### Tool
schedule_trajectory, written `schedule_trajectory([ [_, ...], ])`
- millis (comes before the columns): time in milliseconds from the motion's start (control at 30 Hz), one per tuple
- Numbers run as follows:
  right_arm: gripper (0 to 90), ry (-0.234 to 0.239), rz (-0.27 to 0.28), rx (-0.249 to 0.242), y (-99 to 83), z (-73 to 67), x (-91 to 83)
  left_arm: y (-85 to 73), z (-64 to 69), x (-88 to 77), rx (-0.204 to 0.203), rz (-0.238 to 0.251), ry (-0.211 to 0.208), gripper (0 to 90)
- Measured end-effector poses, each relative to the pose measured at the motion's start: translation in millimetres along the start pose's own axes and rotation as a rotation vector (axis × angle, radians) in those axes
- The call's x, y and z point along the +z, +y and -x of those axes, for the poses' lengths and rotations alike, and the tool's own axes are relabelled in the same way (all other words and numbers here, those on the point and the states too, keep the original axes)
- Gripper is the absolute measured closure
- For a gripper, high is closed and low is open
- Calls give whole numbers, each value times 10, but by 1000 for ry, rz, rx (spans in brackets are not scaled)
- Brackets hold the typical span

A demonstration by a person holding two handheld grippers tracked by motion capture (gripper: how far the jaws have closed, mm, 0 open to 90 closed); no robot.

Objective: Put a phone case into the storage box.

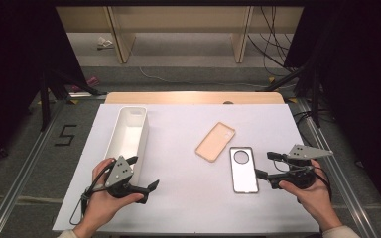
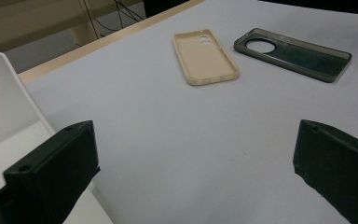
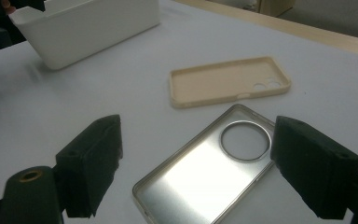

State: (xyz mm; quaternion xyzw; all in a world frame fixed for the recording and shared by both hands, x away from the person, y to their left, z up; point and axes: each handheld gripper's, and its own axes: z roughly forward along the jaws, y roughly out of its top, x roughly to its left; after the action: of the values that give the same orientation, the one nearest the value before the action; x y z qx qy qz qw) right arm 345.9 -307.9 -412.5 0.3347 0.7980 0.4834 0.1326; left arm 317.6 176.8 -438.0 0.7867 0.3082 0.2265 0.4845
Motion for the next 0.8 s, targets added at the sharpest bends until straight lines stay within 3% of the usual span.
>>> schedule_trajectory([
  [233,176,1,-10,-15,7,-13,18,-3,-25,12,-8,-8,-4,0],
  [433,200,9,-65,-68,52,-44,80,-1,-51,13,-7,-6,1,0],
  [467,225,18,-94,-100,82,-57,113,0,-49,14,-5,-7,-1,0],
  [533,233,24,-111,-117,95,-63,133,-5,-45,17,-5,-13,-5,0],
  [633,235,56,-189,-165,109,-87,221,-9,-45,19,-5,-12,-8,0],
  [667,250,58,-246,-225,97,-114,288,-6,-45,18,-7,-8,-6,0],
  [733,261,59,-266,-241,92,-123,308,1,-44,18,-7,-4,-5,0],
  [800,273,51,-317,-304,86,-150,354,1,-38,22,-5,-6,-8,0],
])
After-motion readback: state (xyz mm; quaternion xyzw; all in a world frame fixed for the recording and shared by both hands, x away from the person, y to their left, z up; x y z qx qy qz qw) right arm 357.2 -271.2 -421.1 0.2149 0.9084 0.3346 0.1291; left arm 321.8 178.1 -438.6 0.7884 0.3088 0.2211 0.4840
